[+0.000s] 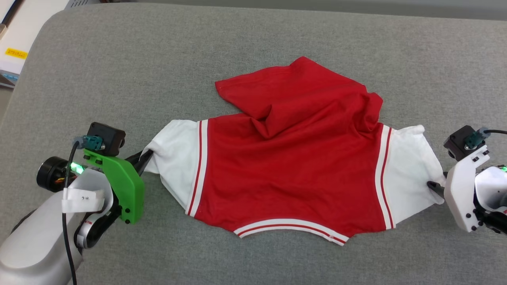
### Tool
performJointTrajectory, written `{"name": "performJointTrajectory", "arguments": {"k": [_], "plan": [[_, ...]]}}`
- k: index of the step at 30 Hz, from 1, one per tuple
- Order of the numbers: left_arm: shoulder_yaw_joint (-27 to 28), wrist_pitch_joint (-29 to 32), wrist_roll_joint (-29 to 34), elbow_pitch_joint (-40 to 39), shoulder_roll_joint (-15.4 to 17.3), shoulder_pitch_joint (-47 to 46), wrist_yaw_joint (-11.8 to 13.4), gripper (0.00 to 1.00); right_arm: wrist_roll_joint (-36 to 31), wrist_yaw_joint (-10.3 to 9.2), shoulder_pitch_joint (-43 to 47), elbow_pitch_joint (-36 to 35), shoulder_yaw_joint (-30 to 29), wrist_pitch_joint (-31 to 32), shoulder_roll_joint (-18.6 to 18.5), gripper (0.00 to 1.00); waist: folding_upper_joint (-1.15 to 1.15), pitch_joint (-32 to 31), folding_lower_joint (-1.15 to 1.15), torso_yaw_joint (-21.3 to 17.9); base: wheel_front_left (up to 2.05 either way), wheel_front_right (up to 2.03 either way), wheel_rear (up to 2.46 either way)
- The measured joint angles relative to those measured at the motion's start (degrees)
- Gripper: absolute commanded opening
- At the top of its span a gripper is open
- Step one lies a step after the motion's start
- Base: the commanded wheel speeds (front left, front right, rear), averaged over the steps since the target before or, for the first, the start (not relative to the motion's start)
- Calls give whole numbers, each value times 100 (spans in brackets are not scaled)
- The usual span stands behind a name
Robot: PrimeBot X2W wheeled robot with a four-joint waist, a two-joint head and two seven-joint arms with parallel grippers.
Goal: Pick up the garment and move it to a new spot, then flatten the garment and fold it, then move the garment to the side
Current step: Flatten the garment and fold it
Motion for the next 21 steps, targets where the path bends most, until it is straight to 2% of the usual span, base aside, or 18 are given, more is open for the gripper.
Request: {"name": "performJointTrajectory", "arguments": {"k": [5,9,13,17,18,19,21], "plan": [[-9,-75,-18,-33,3,30,-45,0,109,0,-60,109,225,-458,59,0,0,-167,0,-65,0,0,0],[9,-210,-24,-252,40,94,-45,0,242,2,-36,83,163,-893,80,0,0,-390,0,-110,0,0,0],[67,-359,-27,-710,119,232,-15,0,326,3,5,-169,-235,-1337,41,0,0,-629,0,-173,0,0,0],[167,-437,29,-1319,268,301,194,0,350,4,122,-579,-735,-1660,-32,0,0,-832,0,-266,0,0,0],[210,-472,56,-1491,301,299,257,0,341,4,164,-662,-907,-1741,-26,0,0,-873,0,-298,0,0,0],[324,-514,62,-1945,313,256,371,0,253,4,262,-954,-1421,-1914,30,0,0,-965,0,-392,0,0,0],[405,-544,70,-2184,298,128,422,0,168,4,280,-1170,-1728,-1964,91,0,0,-1014,0,-444,0,0,0]]}}
